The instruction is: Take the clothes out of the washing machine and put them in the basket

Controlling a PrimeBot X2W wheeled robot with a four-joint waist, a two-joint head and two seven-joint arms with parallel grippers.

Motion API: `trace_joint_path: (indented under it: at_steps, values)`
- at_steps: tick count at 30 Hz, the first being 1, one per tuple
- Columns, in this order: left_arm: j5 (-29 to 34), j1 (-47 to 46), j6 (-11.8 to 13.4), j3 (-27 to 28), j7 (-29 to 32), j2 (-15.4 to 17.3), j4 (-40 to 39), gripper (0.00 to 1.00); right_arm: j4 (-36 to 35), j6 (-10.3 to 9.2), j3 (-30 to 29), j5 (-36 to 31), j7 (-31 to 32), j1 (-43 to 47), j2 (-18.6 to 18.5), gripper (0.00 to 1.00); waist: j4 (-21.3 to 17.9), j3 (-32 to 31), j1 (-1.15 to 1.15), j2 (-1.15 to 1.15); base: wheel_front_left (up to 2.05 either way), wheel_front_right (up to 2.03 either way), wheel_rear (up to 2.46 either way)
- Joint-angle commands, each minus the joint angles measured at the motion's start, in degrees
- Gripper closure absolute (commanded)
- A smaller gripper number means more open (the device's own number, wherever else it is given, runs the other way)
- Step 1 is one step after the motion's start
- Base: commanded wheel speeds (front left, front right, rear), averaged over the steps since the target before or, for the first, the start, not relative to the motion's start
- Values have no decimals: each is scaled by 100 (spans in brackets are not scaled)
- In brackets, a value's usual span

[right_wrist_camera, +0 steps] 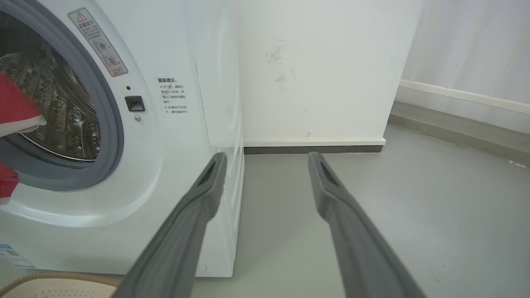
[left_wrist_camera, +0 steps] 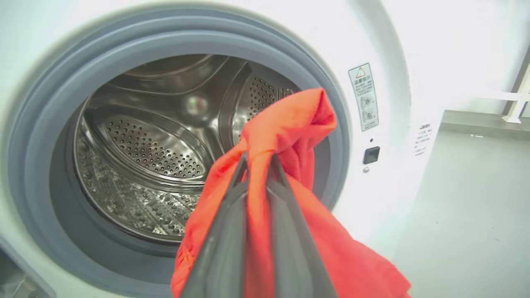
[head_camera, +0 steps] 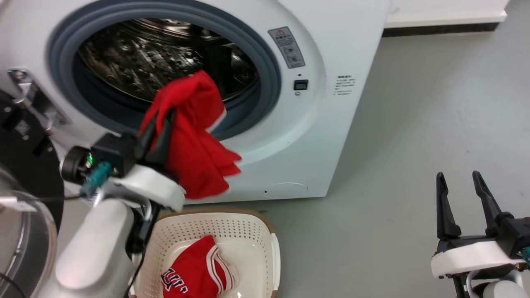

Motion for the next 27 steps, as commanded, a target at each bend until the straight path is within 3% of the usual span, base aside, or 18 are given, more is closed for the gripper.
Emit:
trace_joint_path:
  at_steps: [1, 7, 12, 17, 27]
  values:
    - [-4, 276, 38, -24, -23, -4, -276, 100, 10, -6, -17, -41, -12, 75, -1, 0, 151, -128, 2, 0, 0, 0, 0]
    - [-142, 1037, 101, -251, 166, -54, -1133, 100, -9, -6, 3, -34, -12, 89, -1, 0, 240, -110, 2, 0, 0, 0, 0]
    - [-219, 1432, 72, -454, 363, -44, -1190, 100, -42, -5, 44, -21, -12, 7, -1, 0, 217, 107, 2, 0, 0, 0, 0]
    - [-35, 1472, -66, -782, 329, -90, -663, 100, -82, -5, 58, -42, -11, -143, -1, 0, 123, 440, 2, 0, 0, 0, 0]
    - [44, 908, -374, -1090, 179, -548, 1273, 100, -199, -5, 97, -2, -11, -459, 4, 0, -189, 1420, 2, 0, 0, 0, 0]
